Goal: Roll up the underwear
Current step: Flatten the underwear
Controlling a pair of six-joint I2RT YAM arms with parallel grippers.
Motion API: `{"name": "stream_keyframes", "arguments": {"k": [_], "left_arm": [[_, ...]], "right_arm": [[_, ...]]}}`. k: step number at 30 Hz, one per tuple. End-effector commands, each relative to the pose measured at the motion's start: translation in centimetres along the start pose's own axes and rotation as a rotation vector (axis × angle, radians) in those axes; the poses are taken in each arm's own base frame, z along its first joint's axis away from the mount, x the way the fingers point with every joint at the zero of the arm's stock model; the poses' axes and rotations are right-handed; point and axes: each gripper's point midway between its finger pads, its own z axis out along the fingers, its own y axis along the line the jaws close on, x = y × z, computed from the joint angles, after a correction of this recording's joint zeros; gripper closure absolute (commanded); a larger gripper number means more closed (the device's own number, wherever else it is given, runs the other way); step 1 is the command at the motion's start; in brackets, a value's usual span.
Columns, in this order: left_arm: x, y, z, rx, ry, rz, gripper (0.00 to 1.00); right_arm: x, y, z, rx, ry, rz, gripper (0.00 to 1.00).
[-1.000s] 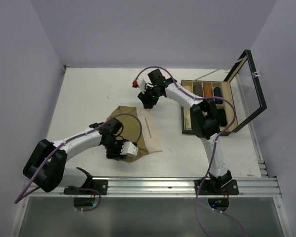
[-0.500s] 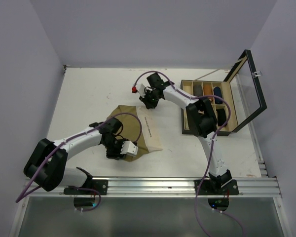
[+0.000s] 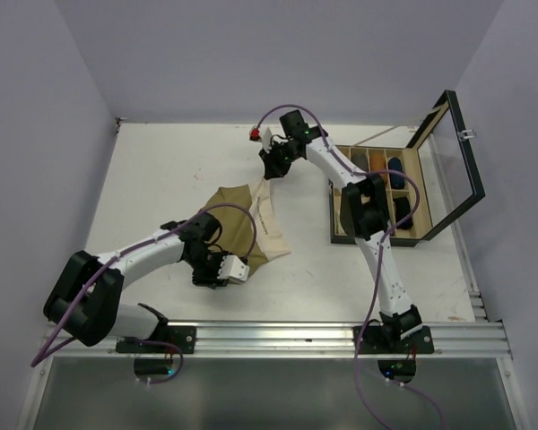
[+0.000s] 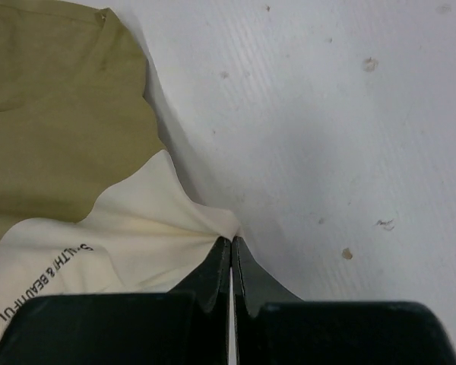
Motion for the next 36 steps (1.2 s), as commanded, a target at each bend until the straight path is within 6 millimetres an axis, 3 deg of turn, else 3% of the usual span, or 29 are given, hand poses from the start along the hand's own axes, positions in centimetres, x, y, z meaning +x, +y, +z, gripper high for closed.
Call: {"name": "stream_keyframes", "arguments": {"k": [1, 4, 6, 10, 13, 15, 17, 20, 23, 24, 26, 27, 29, 30, 33, 34, 36], "left_arm": [[3.0, -0.4, 0.5, 0.015, 0.107, -0.009, 0.52], [2.9, 0.6, 0.0, -0.03, 0.098, -0.027, 0.48], [2.5, 1.9, -0.8, -0.076, 0.078, -0.042, 0.46], [1.7, 4.6, -4.0, -0.198, 0.013, -0.077, 0.44], [0.3, 6.2, -7.1, -0.302, -0.057, -0.094, 0.44], [-0.7, 6.9, -8.7, -0.354, -0.094, -0.125, 0.43], [-1.6, 7.6, -10.4, -0.419, -0.126, -0.15, 0.42], [-2.3, 9.2, -11.7, -0.518, -0.19, -0.288, 0.39], [-2.1, 11.8, -11.6, -0.576, -0.21, -0.396, 0.39], [-1.5, 12.4, -10.3, -0.542, -0.201, -0.491, 0.41], [-2.1, 14.1, -10.4, -0.522, -0.234, -0.556, 0.44], [-2.0, 14.4, -8.8, -0.453, -0.252, -0.634, 0.48], [-2.1, 15.6, -8.3, -0.438, -0.28, -0.713, 0.5], [-1.6, 15.9, -7.3, -0.421, -0.272, -0.741, 0.52], [-1.0, 16.9, -6.1, -0.429, -0.282, -0.786, 0.53], [-0.8, 17.3, -5.8, -0.436, -0.285, -0.794, 0.53], [-0.2, 17.4, -4.7, -0.419, -0.269, -0.824, 0.53]], "right_arm": [[2.5, 1.6, 0.0, -0.127, 0.035, 0.106, 1.0], [4.3, 2.2, 0.7, -0.151, 0.073, 0.145, 1.0], [4.5, 2.7, 0.6, -0.172, 0.08, 0.158, 1.0], [5.5, 2.8, 0.6, -0.152, 0.119, 0.22, 1.0], [7.1, 4.5, 0.5, -0.198, 0.181, 0.306, 1.0], [6.7, 5.3, -0.2, -0.214, 0.173, 0.341, 1.0], [6.7, 5.9, -0.4, -0.208, 0.176, 0.419, 0.84], [4.0, 4.3, -2.5, -0.107, 0.113, 0.453, 0.58], [2.1, 2.1, -5.4, 0.023, 0.064, 0.454, 0.48], [2.0, 1.8, -6.0, 0.048, 0.063, 0.45, 0.47], [1.1, 1.1, -8.1, 0.122, 0.051, 0.415, 0.48], [1.5, 1.4, -8.4, 0.123, 0.061, 0.412, 0.5], [0.4, 2.8, -9.7, 0.09, 0.029, 0.403, 0.55], [1.5, 4.1, -9.3, 0.053, 0.051, 0.435, 0.58], [1.0, 8.6, -9.7, -0.087, 0.029, 0.444, 0.73], [2.6, 11.2, -8.7, -0.141, 0.076, 0.47, 0.76], [3.0, 14.2, -8.2, -0.199, 0.09, 0.46, 0.81]]}}
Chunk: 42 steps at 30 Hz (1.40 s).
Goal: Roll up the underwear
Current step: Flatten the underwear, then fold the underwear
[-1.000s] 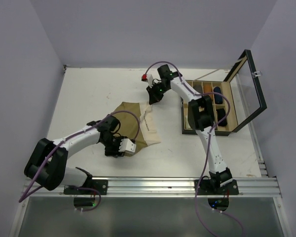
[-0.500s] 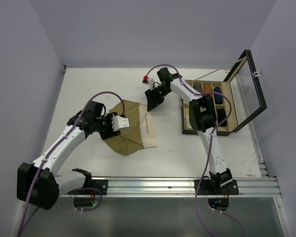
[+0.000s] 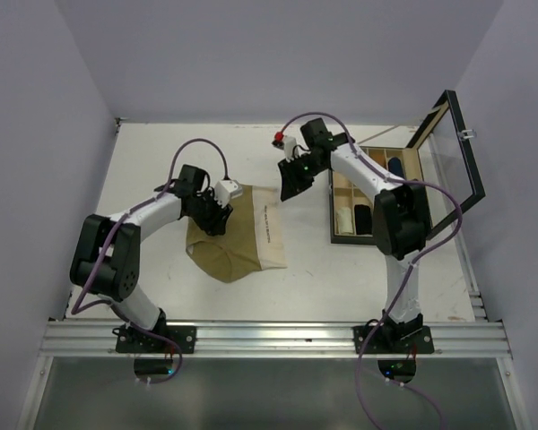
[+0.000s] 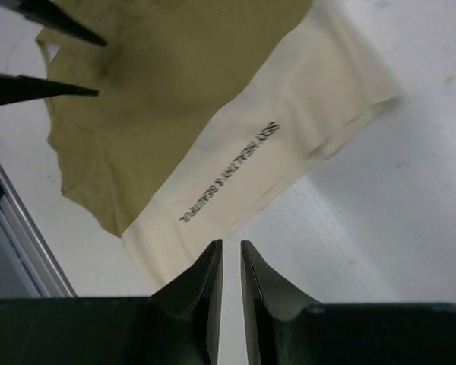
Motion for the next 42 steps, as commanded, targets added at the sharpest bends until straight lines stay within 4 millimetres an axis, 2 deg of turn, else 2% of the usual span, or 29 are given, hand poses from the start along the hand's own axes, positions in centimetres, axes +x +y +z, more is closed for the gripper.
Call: {"name": "stream_keyframes", "arguments": {"k": [1, 2, 3, 4, 5, 6, 8, 9, 12, 14, 17, 20, 21, 24, 26, 27, 29, 31, 35, 38, 42], "left_arm": [[-2.2, 1.3, 1.0, -0.021, -0.075, -0.074, 0.53], [-2.0, 1.3, 1.2, -0.018, -0.067, -0.086, 0.53], [-1.7, 1.3, 1.5, -0.013, -0.057, -0.094, 0.53], [-1.5, 1.2, 1.6, -0.012, -0.055, -0.098, 0.53], [-1.4, 1.1, 1.7, -0.009, -0.053, -0.101, 0.53], [-1.2, 1.1, 1.6, -0.005, -0.047, -0.105, 0.53], [-0.7, 0.5, 1.5, 0.012, -0.032, -0.113, 0.53], [-0.5, 0.4, 1.2, 0.017, -0.032, -0.114, 0.53], [-0.2, -0.1, 0.8, 0.031, -0.028, -0.114, 0.53], [0.0, -0.5, 0.6, 0.046, -0.02, -0.11, 0.52], [-0.9, -0.9, -0.2, 0.065, -0.047, -0.073, 0.5], [-2.6, -2.2, -2.5, 0.123, -0.135, 0.044, 0.48], [-3.2, -2.7, -3.9, 0.122, -0.169, 0.097, 0.48], [-1.0, -4.7, -5.4, 0.171, -0.127, 0.198, 0.48], [1.4, -5.2, -5.2, 0.188, -0.063, 0.261, 0.51], [3.5, -6.0, -5.1, 0.218, -0.011, 0.255, 0.53], [5.2, -6.2, -4.8, 0.224, 0.031, 0.279, 0.56], [6.6, -6.7, -4.3, 0.235, 0.059, 0.277, 0.58], [8.5, -7.0, -3.2, 0.216, 0.142, 0.286, 0.64], [10.3, -7.4, -2.1, 0.209, 0.229, 0.319, 0.68], [13.3, -7.7, -2.3, 0.236, 0.329, 0.336, 0.72]], "right_arm": [[4.6, 6.6, 2.7, -0.159, 0.108, -0.001, 0.82], [5.5, 7.2, 3.2, -0.173, 0.128, -0.005, 0.82], [7.5, 8.2, 4.1, -0.2, 0.173, 0.016, 0.82], [8.2, 8.3, 4.5, -0.199, 0.185, 0.031, 0.82], [8.5, 8.2, 5.1, -0.195, 0.179, 0.036, 0.82], [10.3, 8.2, 5.6, -0.199, 0.213, 0.069, 0.82], [11.5, 7.9, 6.1, -0.192, 0.24, 0.084, 0.82], [12.8, 7.7, 6.5, -0.194, 0.272, 0.102, 0.82], [14.8, 8.0, 6.8, -0.203, 0.322, 0.119, 0.82], [15.2, 8.7, 6.7, -0.225, 0.328, 0.115, 0.82], [15.7, 10.4, 6.1, -0.26, 0.345, 0.07, 0.83], [15.1, 12.1, 5.4, -0.316, 0.329, 0.058, 0.82], [14.6, 12.4, 5.1, -0.326, 0.318, 0.057, 0.82], [12.9, 12.8, 4.0, -0.314, 0.263, 0.011, 0.82], [11.5, 12.9, 3.2, -0.302, 0.213, -0.024, 0.82], [10.8, 12.9, 3.0, -0.295, 0.19, -0.027, 0.82], [9.5, 13.0, 2.9, -0.294, 0.139, -0.052, 0.82], [9.3, 13.2, 3.4, -0.303, 0.135, -0.021, 0.82], [10.6, 12.3, 5.5, -0.308, 0.204, 0.051, 0.85], [12.7, 11.0, 6.8, -0.267, 0.262, 0.087, 0.86], [15.8, 9.2, 7.9, -0.208, 0.362, 0.104, 0.89]]}}
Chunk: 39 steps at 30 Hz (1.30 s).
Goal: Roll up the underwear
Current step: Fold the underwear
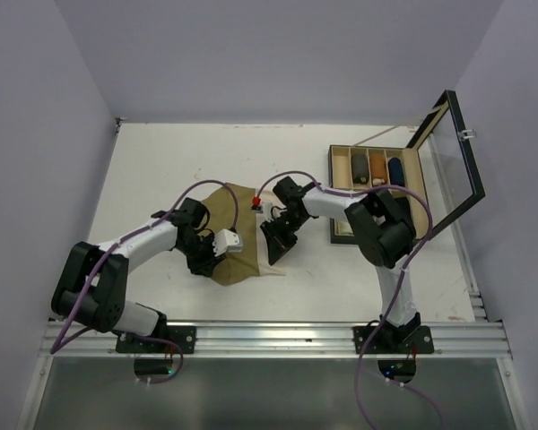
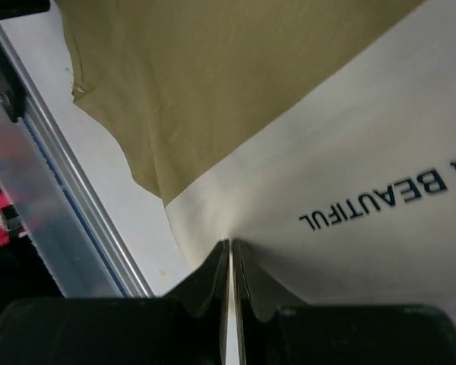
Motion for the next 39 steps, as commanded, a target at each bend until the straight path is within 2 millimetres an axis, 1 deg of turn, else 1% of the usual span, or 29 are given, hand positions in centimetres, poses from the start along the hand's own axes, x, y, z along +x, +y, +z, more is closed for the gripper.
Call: {"name": "stream_keyframes", "arguments": {"k": [1, 3, 4, 5, 7, 8, 9, 10, 11, 12, 13, 14, 15, 16, 17, 18, 19, 20, 21, 22, 23, 24, 25, 26, 27, 28, 29, 32, 39], "left_arm": [[3.3, -0.5, 0.7, 0.014, 0.122, 0.056, 0.72], [2.4, -1.2, -0.1, 0.036, 0.084, 0.086, 0.7], [1.6, -1.2, -0.5, 0.04, 0.055, 0.11, 0.63], [-0.1, -1.5, -1.3, 0.045, -0.02, 0.13, 0.6], [-3.5, -0.7, -3.2, 0.012, -0.117, 0.156, 0.54], [-5.2, -0.6, -4.0, 0.009, -0.173, 0.158, 0.54], [-8.0, 1.0, -5.7, -0.048, -0.237, 0.181, 0.53], [-9.5, 1.6, -6.6, -0.066, -0.276, 0.139, 0.5], [-12.2, 3.7, -8.3, -0.125, -0.343, 0.145, 0.5], [-13.5, 5.0, -9.1, -0.153, -0.38, 0.129, 0.49], [-14.6, 6.2, -9.8, -0.177, -0.417, 0.071, 0.45], [-14.8, 8.4, -9.8, -0.197, -0.429, 0.021, 0.44], [-16.7, 10.7, -11.4, -0.261, -0.477, 0.033, 0.43], [-17.2, 12.1, -11.6, -0.275, -0.487, -0.008, 0.42], [-16.6, 14.4, -10.4, -0.272, -0.468, -0.061, 0.42], [-17.9, 16.4, -11.6, -0.305, -0.496, -0.055, 0.42], [-17.1, 18.5, -10.2, -0.28, -0.485, -0.127, 0.41], [-17.4, 19.5, -10.2, -0.266, -0.498, -0.142, 0.4], [-18.5, 20.9, -11.7, -0.274, -0.532, -0.137, 0.39], [-18.5, 21.9, -11.7, -0.265, -0.547, -0.164, 0.39], [-18.4, 24.0, -11.6, -0.269, -0.561, -0.179, 0.39], [-18.3, 24.9, -11.5, -0.269, -0.564, -0.186, 0.39], [-18.2, 25.7, -11.4, -0.268, -0.568, -0.187, 0.39], [-18.0, 27.0, -10.9, -0.267, -0.57, -0.189, 0.39], [-17.9, 27.5, -10.7, -0.263, -0.569, -0.19, 0.39], [-17.5, 28.0, -9.4, -0.237, -0.561, -0.191, 0.4], [-17.9, 28.2, -9.4, -0.224, -0.57, -0.184, 0.4], [-17.8, 28.3, -7.6, -0.158, -0.576, -0.191, 0.4], [-16.5, 27.2, -4.4, -0.042, -0.567, -0.253, 0.4]], "right_arm": [[2.2, -1.4, 0.6, 0.047, 0.08, 0.03, 0.9], [2.3, -1.3, 0.3, 0.051, 0.079, 0.002, 0.91], [1.8, -0.4, -0.6, 0.042, 0.058, -0.024, 0.9], [1.1, 0.6, -1.2, 0.005, 0.032, -0.067, 0.88], [-0.2, 2.7, -3.0, -0.037, -0.009, -0.142, 0.82], [-2.2, 4.1, -5.1, -0.038, -0.08, -0.237, 0.8], [-3.2, 4.9, -6.4, -0.036, -0.121, -0.283, 0.75], [-4.4, 5.3, -7.7, -0.024, -0.165, -0.327, 0.7], [-6.2, 5.5, -10.3, 0.007, -0.245, -0.368, 0.65], [-7.2, 5.2, -11.4, 0.026, -0.289, -0.376, 0.59], [-8.6, 4.6, -12.6, 0.051, -0.345, -0.397, 0.52], [-9.9, 3.4, -14.3, 0.091, -0.396, -0.393, 0.48], [-10.8, 1.6, -14.8, 0.152, -0.415, -0.381, 0.43], [-11.7, 0.3, -15.2, 0.191, -0.43, -0.379, 0.43], [-13.3, -0.6, -16.9, 0.237, -0.463, -0.395, 0.43], [-13.7, -2.9, -15.8, 0.253, -0.433, -0.357, 0.42], [-14.1, -4.1, -15.9, 0.275, -0.419, -0.33, 0.42], [-15.9, -4.5, -17.6, 0.302, -0.453, -0.347, 0.42], [-16.5, -5.7, -17.3, 0.31, -0.448, -0.325, 0.42], [-16.4, -7.5, -16.0, 0.292, -0.416, -0.284, 0.41], [-17.8, -7.7, -16.9, 0.277, -0.444, -0.303, 0.41], [-18.2, -8.2, -16.8, 0.27, -0.445, -0.302, 0.41], [-18.0, -9.6, -15.3, 0.251, -0.416, -0.281, 0.41], [-18.9, -9.7, -15.6, 0.252, -0.431, -0.315, 0.41], [-19.1, -10.1, -15.3, 0.252, -0.429, -0.32, 0.41], [-19.1, -11.3, -14.3, 0.253, -0.42, -0.316, 0.41], [-19.3, -11.5, -14.1, 0.249, -0.417, -0.346, 0.41], [-18.8, -12.4, -12.6, 0.226, -0.386, -0.354, 0.41], [-17.3, -12.8, -10.6, 0.186, -0.332, -0.356, 0.4]]}}
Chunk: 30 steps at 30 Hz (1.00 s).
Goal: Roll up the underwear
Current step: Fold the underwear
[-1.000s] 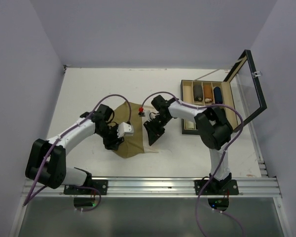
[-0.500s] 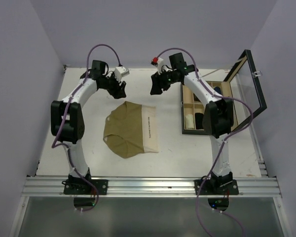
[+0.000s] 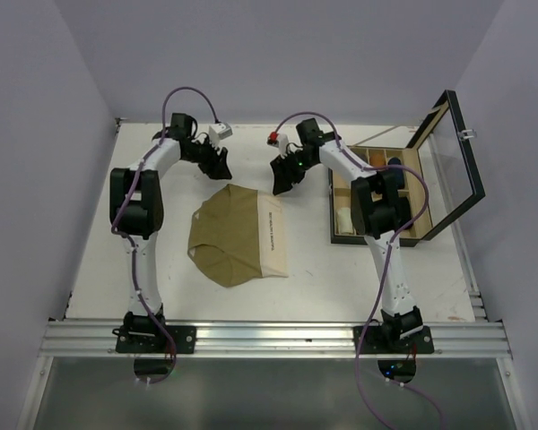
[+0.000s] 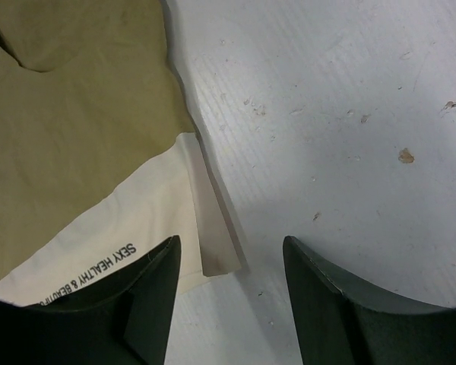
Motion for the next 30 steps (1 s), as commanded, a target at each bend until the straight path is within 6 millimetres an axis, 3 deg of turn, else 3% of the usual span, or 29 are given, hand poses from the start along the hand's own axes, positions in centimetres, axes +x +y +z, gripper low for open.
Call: {"name": "stream_keyframes", "arguments": {"k": [1, 6, 7, 9, 10, 13, 14, 15, 17, 20, 21, 25, 30], "left_arm": [[-0.3, -1.3, 0.3, 0.083, -0.032, -0.034, 0.4], [0.7, -2.4, -0.6, 0.084, -0.029, -0.063, 0.42], [-1.1, -2.9, -2.8, 0.094, -0.098, -0.082, 0.41], [-0.9, -3.8, -4.7, 0.116, -0.155, -0.144, 0.4], [-1.6, -3.5, -7.8, 0.117, -0.219, -0.148, 0.4], [0.9, -5.9, -11.0, 0.178, -0.199, -0.174, 0.39], [3.0, -8.4, -11.4, 0.241, -0.142, -0.268, 0.39], [4.0, -9.2, -11.6, 0.265, -0.132, -0.211, 0.38], [6.4, -12.1, -11.7, 0.343, -0.105, -0.295, 0.27], [8.0, -14.1, -11.3, 0.383, -0.136, -0.341, 0.13], [8.2, -14.6, -11.2, 0.393, -0.144, -0.375, 0.0], [8.5, -16.0, -11.0, 0.434, -0.234, -0.418, 0.0], [9.0, -14.8, -10.8, 0.394, -0.262, -0.441, 0.0]], "right_arm": [[-1.7, 1.4, -0.8, -0.036, -0.029, -0.078, 0.4], [-0.5, 1.0, -0.1, -0.027, -0.001, -0.049, 0.43], [-0.4, 0.8, -0.1, -0.019, 0.001, -0.045, 0.43], [0.1, 0.7, -0.1, -0.007, 0.013, -0.033, 0.46], [0.2, 0.8, -0.2, -0.006, 0.015, -0.027, 0.47], [0.8, 1.0, -0.3, -0.006, 0.03, 0.008, 0.5], [1.3, 0.9, -0.3, -0.002, 0.036, 0.023, 0.5], [1.2, 1.1, -0.3, -0.004, 0.034, 0.028, 0.49], [1.0, 1.3, -0.8, -0.008, 0.026, 0.044, 0.47], [0.3, 2.2, -1.8, -0.019, 0.011, 0.065, 0.42], [0.1, 2.6, -2.3, -0.029, 0.005, 0.066, 0.41], [0.0, 3.7, -3.5, -0.032, 0.004, 0.071, 0.36], [0.2, 4.4, -4.2, -0.036, 0.005, 0.071, 0.3]]}}
